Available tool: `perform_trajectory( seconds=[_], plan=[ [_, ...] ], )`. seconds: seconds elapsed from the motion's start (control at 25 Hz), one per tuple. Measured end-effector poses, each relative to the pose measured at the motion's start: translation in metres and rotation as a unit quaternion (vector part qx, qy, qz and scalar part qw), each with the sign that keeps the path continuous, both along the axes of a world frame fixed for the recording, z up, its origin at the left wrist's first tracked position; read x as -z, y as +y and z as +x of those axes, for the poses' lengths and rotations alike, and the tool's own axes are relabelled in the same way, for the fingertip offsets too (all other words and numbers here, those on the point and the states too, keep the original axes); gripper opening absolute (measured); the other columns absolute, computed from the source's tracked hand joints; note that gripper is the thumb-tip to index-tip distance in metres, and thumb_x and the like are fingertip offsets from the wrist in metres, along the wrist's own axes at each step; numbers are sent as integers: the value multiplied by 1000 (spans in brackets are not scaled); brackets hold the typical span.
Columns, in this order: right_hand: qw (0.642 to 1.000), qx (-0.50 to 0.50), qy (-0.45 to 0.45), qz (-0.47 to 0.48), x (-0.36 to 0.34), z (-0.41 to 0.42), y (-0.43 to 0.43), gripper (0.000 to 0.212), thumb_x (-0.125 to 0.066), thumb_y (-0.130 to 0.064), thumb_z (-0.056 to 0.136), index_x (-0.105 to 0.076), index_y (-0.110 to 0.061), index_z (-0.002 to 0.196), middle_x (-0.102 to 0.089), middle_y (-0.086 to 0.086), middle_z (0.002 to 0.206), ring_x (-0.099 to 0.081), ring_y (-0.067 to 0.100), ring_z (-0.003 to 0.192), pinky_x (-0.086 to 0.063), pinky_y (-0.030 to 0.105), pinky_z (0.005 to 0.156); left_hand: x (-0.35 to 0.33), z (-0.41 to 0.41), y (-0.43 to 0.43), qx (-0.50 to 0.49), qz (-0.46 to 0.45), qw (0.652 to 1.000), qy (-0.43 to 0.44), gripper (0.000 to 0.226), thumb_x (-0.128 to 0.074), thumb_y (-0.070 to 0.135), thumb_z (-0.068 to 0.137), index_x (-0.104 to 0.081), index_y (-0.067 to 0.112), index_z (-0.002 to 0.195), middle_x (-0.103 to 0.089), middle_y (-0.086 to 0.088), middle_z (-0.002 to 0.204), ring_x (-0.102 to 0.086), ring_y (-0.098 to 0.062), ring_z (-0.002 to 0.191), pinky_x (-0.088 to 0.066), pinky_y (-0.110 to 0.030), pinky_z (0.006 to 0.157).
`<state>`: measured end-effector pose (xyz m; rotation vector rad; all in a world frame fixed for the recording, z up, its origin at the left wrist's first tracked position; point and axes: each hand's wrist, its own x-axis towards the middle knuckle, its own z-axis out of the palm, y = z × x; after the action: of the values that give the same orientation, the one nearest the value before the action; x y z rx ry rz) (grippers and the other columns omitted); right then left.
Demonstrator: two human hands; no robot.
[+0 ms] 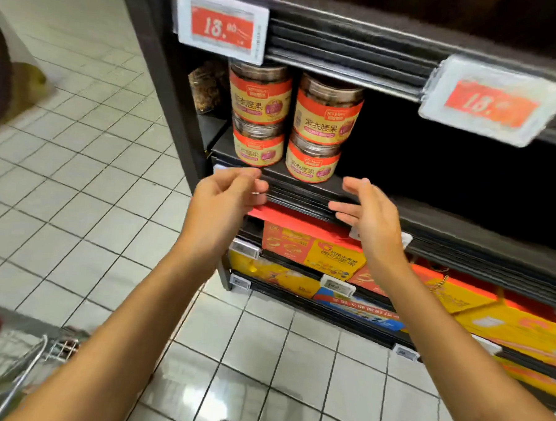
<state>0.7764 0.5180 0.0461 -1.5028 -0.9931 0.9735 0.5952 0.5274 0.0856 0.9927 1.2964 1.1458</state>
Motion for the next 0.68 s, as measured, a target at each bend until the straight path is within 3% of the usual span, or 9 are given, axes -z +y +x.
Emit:
perform_trajectory(
  seconds=[0.08, 0.2, 0.32, 0.48, 0.68],
  plan=[
    [997, -66, -17, -34, -22, -27, -25, 24, -37, -23, 100, -59, -20, 107, -62, -1, 113, -67, 11, 84, -52, 24, 79, -23, -26, -38, -26, -28, 999, -4, 22, -46, 8, 93, -66, 14, 85, -69, 4, 69, -64, -8, 65, -52, -14, 65],
    [984, -173, 4, -47, -58, -82, -57, 22, -37, -18, 99, -59, -18, 101, -63, -3, 97, -65, 3, 66, -50, 14, 64, -50, -54, -97, -56, -75, 996, -5, 23, -41, 6, 94, -63, 9, 92, -65, -3, 76, -61, -12, 65, -50, -17, 66],
    [949, -313, 11, -48, -88, -155, -98, 26, -35, -15, 100, -59, -19, 94, -64, -3, 88, -63, 5, 62, -49, 15, 64, -63, -100, -173, -135, -104, 985, -26, 24, -40, 6, 94, -63, 12, 88, -66, -3, 78, -61, -13, 66, -47, -20, 67],
    [879, -473, 37, -42, -109, -256, -148, 31, -34, -13, 100, -62, -16, 87, -65, 1, 80, -63, 4, 61, -48, 13, 62, -62, -177, -277, -302, -108, 944, -72, 24, -44, 7, 95, -64, 13, 85, -70, 2, 69, -63, -7, 57, -49, -24, 67],
    [752, -656, 44, -30, -115, -418, -220, 31, -35, -13, 100, -63, -15, 86, -66, 0, 79, -64, 2, 65, -49, 13, 61, -67, -294, -388, -496, -60, 861, -97, 25, -44, 5, 93, -65, 12, 83, -71, 3, 65, -65, -6, 55, -51, -13, 54]
  ],
)
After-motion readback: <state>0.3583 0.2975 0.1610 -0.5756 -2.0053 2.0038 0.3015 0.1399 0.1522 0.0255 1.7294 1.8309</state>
